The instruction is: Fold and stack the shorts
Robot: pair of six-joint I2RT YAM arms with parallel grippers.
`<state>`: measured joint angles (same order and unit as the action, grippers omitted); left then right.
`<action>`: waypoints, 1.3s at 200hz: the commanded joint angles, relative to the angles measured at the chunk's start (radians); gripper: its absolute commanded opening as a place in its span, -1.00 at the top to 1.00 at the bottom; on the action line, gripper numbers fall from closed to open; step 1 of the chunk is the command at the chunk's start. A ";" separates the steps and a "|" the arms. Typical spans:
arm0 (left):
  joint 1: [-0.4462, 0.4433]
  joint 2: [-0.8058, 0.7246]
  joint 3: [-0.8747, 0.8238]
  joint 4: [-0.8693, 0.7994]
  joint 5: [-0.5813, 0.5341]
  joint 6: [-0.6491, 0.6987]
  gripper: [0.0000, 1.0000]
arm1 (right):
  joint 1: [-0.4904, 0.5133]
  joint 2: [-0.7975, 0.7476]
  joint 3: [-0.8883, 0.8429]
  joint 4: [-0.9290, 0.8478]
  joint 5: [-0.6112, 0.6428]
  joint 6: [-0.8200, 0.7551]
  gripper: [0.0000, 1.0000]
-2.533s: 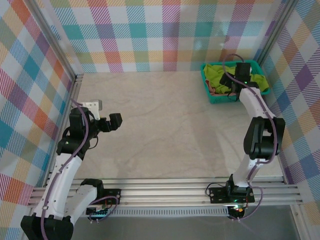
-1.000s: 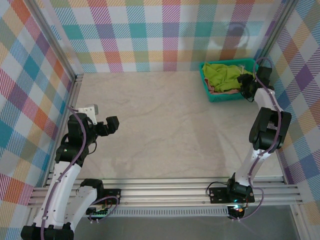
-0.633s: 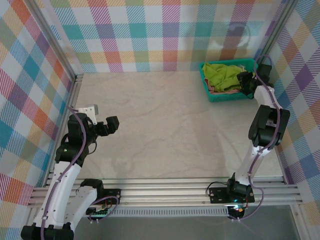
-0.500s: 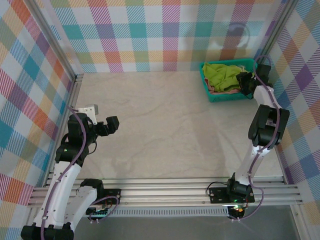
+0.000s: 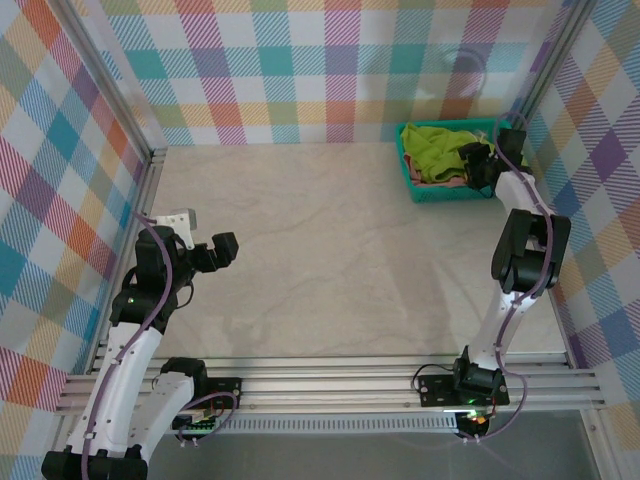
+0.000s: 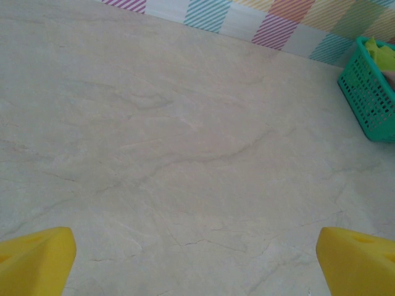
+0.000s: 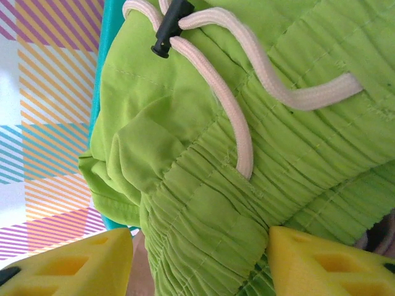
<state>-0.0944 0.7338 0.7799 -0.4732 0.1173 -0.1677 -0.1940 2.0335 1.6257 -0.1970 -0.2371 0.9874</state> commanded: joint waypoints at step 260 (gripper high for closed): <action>0.010 -0.082 0.015 0.005 0.073 -0.122 -1.00 | 0.301 -0.557 -0.008 0.151 0.088 -0.207 1.00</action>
<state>-0.0944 0.6636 0.7799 -0.4721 0.1486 -0.2413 0.0078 1.5009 1.4025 -0.0334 -0.1284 0.8948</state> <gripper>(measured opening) 0.999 0.064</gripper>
